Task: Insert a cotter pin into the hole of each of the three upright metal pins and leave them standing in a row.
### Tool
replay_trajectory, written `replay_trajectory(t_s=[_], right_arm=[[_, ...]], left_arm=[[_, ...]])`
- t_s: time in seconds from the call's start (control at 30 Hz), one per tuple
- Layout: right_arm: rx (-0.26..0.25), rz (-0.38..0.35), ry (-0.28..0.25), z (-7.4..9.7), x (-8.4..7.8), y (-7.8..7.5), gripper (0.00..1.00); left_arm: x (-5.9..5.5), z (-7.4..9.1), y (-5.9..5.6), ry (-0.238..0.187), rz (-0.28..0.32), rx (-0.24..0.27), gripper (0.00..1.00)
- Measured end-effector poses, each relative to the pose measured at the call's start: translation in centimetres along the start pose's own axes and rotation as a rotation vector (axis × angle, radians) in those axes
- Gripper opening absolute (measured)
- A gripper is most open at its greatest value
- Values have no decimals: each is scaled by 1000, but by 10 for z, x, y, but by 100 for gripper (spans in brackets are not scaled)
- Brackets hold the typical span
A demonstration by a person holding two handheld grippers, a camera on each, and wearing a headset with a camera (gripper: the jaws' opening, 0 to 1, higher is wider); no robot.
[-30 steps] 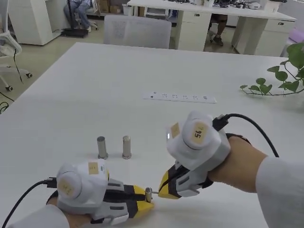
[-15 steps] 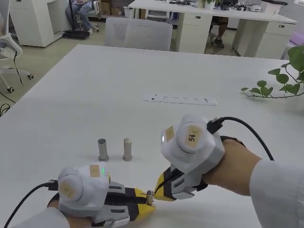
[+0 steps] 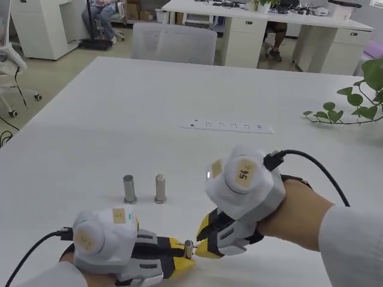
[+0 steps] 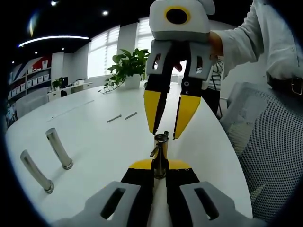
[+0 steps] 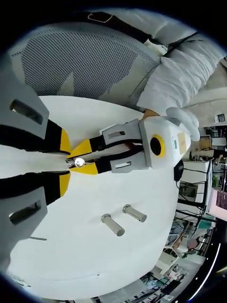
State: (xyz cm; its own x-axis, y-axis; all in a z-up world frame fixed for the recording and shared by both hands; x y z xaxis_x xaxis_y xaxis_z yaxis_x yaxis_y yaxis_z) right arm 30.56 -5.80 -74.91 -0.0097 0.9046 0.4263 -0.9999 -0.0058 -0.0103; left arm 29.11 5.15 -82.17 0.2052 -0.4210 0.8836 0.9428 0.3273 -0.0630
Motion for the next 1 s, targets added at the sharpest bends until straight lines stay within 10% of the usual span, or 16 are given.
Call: replay_trajectory(t_s=[1.0], right_arm=[[-8,-1,-24,-3,0,1,12]], left_arm=[[0,0,1,-4,9,0,6]])
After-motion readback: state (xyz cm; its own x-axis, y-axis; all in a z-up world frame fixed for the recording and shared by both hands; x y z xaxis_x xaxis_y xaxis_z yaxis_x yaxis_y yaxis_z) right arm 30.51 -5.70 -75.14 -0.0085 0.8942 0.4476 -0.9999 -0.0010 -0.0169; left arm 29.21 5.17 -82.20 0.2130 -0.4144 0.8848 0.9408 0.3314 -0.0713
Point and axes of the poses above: the centre of the closed fingertips' face, and the gripper's own axes: z roughly backward along the fingers, y roughly to its left, x roughly out of its top, the point moved 8 cm from there along z, roughly backward along the fingers, and after that the axes turned 6 degrees about y, right-handed, at the moved point
